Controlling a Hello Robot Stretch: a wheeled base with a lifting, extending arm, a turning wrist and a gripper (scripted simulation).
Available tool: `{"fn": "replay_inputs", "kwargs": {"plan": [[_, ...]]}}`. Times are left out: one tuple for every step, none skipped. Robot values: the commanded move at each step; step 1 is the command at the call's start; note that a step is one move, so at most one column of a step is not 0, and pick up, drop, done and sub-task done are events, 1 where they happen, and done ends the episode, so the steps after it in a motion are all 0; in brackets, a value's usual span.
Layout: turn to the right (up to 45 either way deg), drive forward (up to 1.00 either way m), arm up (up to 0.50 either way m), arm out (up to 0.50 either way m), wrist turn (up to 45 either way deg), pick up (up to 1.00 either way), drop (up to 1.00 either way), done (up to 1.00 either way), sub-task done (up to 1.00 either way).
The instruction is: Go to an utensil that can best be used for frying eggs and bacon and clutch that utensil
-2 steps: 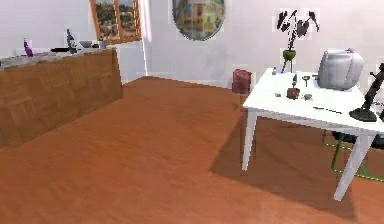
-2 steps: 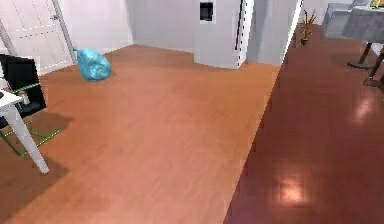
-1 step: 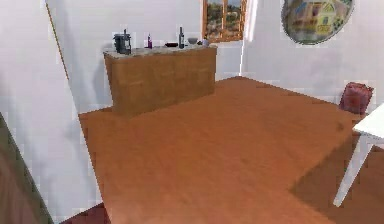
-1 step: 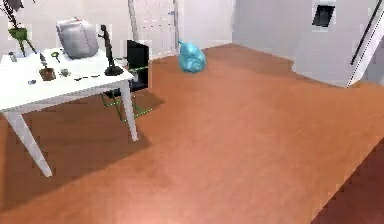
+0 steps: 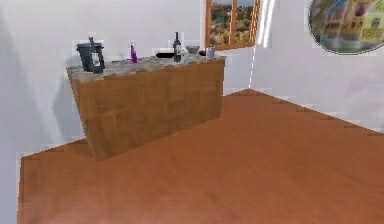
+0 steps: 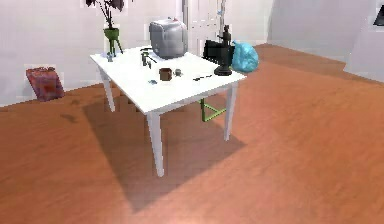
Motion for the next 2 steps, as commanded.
{"fn": "replay_inputs", "kwargs": {"plan": [[-3.0,0.00,0.00,0.00,0.0,0.00,0.00,0.00,0.00],[0.0,1.00,0.00,0.00,0.0,0.00,0.00,0.00,0.00]]}}
